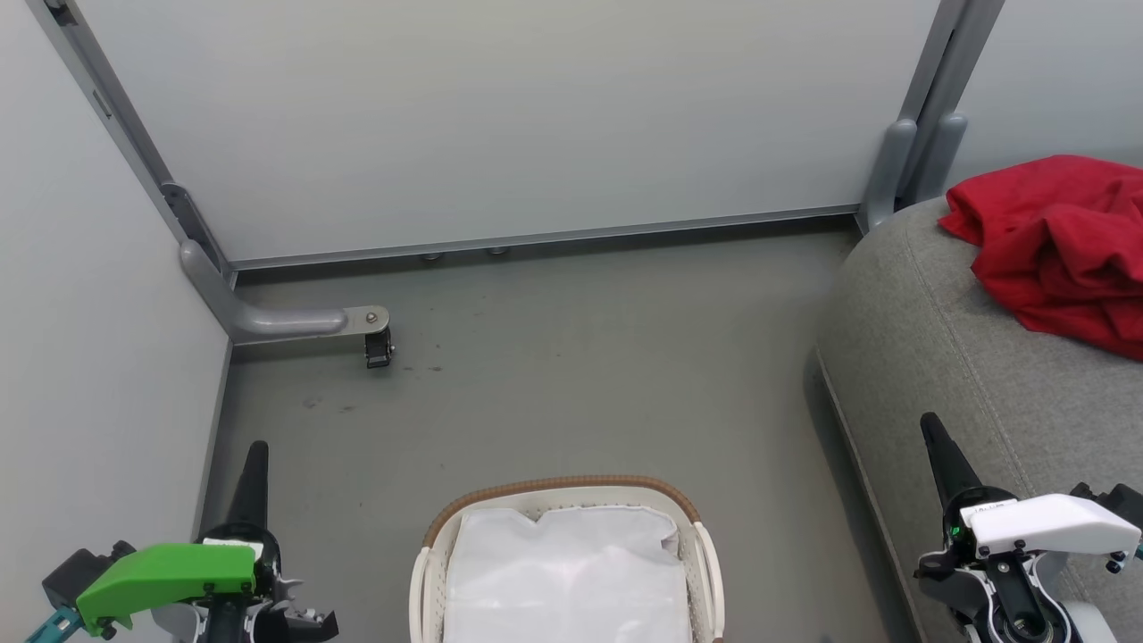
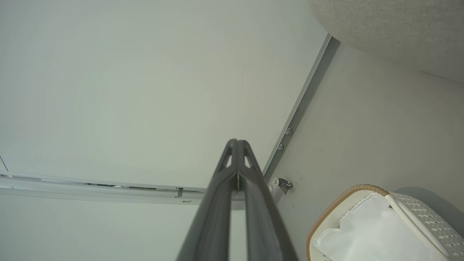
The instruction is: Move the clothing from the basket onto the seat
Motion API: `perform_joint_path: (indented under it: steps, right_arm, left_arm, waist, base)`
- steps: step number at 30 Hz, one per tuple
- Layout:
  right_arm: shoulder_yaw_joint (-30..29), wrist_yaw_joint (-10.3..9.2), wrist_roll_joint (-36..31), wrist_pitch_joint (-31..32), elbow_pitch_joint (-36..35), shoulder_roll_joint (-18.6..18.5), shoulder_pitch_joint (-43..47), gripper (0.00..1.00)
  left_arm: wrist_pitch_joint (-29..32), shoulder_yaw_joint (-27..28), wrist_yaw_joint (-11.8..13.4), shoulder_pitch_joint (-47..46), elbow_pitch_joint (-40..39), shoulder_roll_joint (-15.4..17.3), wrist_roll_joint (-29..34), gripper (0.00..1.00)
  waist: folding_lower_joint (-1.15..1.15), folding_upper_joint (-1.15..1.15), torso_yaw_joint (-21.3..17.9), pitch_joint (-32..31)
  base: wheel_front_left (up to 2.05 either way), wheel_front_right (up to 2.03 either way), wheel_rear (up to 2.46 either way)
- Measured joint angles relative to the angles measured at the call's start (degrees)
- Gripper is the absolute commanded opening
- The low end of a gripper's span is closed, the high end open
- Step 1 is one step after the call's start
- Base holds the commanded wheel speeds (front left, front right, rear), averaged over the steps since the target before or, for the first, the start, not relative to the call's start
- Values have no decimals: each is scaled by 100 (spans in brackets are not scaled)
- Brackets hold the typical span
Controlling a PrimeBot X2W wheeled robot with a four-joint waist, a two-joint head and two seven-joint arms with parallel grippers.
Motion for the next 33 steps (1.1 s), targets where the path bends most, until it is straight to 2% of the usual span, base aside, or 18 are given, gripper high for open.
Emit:
perform_joint_path:
  steps: [33]
  right_arm:
    - [-137,-3,1328,347,-156,-10,-13,0]
  left_arm:
    - [354,259,-67,-155,-125,1,-1123,0]
  waist:
    - [0,0,36,0]
  base:
    - [0,0,0]
